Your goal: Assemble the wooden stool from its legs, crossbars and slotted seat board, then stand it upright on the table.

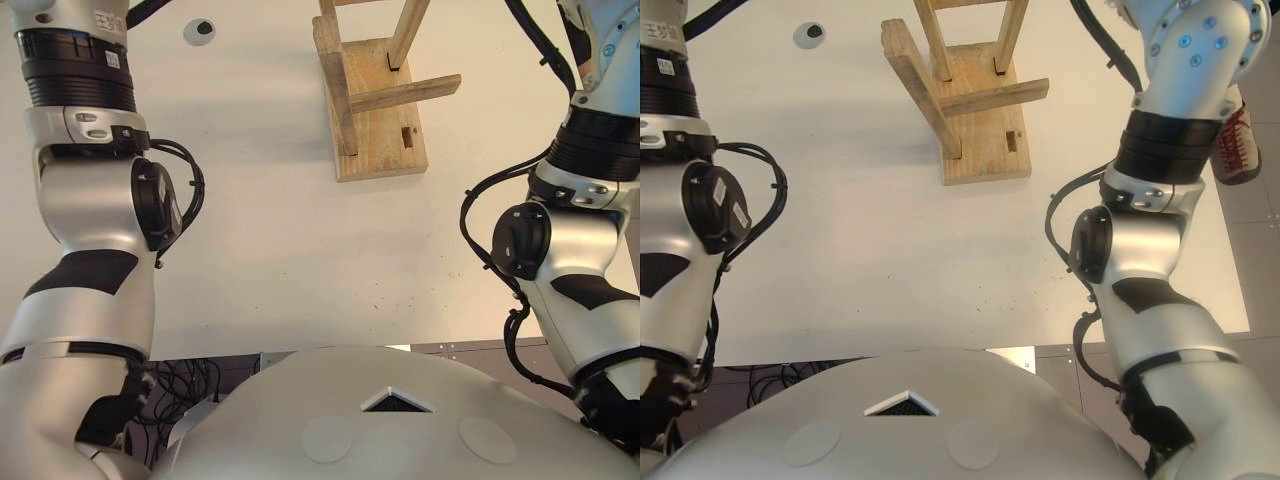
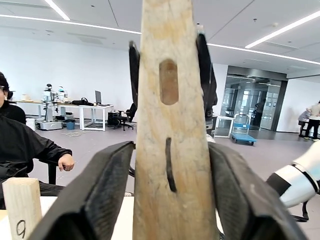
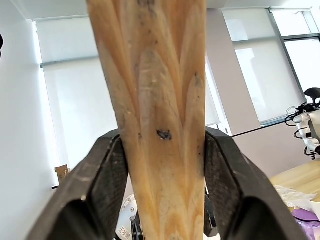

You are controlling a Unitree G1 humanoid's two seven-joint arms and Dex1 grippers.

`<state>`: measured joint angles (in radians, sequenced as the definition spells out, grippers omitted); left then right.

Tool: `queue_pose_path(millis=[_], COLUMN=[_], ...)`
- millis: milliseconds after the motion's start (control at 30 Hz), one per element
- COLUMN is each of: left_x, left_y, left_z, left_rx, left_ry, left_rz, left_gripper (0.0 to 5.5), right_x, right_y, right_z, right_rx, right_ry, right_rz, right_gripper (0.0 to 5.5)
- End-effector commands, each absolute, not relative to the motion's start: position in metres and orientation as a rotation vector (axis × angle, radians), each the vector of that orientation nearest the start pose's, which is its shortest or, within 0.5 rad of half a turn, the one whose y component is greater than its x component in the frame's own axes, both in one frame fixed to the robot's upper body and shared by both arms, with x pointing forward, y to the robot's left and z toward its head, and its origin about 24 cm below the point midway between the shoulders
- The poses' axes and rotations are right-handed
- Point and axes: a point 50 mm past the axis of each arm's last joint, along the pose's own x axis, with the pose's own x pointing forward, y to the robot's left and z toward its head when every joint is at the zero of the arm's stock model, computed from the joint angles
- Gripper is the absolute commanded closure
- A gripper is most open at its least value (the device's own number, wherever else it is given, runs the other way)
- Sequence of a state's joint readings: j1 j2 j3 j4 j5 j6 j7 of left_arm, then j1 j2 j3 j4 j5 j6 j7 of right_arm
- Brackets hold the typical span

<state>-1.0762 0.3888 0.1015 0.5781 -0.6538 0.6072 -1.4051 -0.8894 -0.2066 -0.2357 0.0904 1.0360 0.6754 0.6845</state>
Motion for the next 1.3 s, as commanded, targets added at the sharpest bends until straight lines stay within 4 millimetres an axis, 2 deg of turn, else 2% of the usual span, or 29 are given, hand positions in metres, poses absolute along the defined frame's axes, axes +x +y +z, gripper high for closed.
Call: queue_pose_path(millis=[33, 167, 267, 333, 400, 500, 533, 600, 667, 767, 900, 1067, 1300], left_x=[0.353, 0.351, 0.349, 0.343, 0.330, 0.309, 0.305, 0.297, 0.297, 0.304, 0.312, 0.319, 0.313], left_y=[0.152, 0.184, 0.210, 0.224, 0.231, 0.224, 0.218, 0.199, 0.177, 0.152, 0.134, 0.129, 0.130], left_z=[0.256, 0.244, 0.232, 0.213, 0.175, 0.119, 0.106, 0.084, 0.073, 0.073, 0.082, 0.091, 0.096], left_rx=[-0.322, -0.373, -0.414, -0.363, -0.263, -0.066, -0.019, 0.022, 0.034, 0.024, 0.026, -0.006, -0.035], left_ry=[-0.153, -0.121, -0.088, -0.039, 0.093, 0.260, 0.281, 0.300, 0.294, 0.246, 0.197, 0.135, 0.089], left_rz=[-1.511, -1.362, -1.202, -1.132, -1.102, -1.123, -1.127, -1.172, -1.213, -1.250, -1.283, -1.281, -1.344], left_gripper=[2.39, 1.81, 1.78, 1.78, 1.78, 1.78, 1.78, 1.78, 1.78, 1.78, 1.78, 1.78, 2.74], right_x=[0.323, 0.333, 0.328, 0.328, 0.329, 0.331, 0.332, 0.332, 0.332, 0.333, 0.333, 0.332, 0.330], right_y=[-0.125, -0.164, -0.185, -0.197, -0.210, -0.225, -0.228, -0.230, -0.232, -0.232, -0.228, -0.220, -0.220], right_z=[0.277, 0.254, 0.242, 0.235, 0.219, 0.197, 0.192, 0.183, 0.180, 0.179, 0.178, 0.172, 0.167], right_rx=[0.623, 0.674, 0.642, 0.628, 0.602, 0.592, 0.591, 0.585, 0.579, 0.591, 0.585, 0.583, 0.576], right_ry=[-0.429, -0.403, -0.409, -0.415, -0.399, -0.380, -0.374, -0.355, -0.349, -0.347, -0.337, -0.311, -0.292], right_rz=[1.197, 1.041, 0.960, 0.898, 0.816, 0.710, 0.691, 0.670, 0.661, 0.652, 0.665, 0.689, 0.694], right_gripper=[3.45, 3.45, 3.45, 3.45, 3.45, 3.45, 3.45, 3.45, 3.45, 3.45, 3.45, 3.45, 3.45])
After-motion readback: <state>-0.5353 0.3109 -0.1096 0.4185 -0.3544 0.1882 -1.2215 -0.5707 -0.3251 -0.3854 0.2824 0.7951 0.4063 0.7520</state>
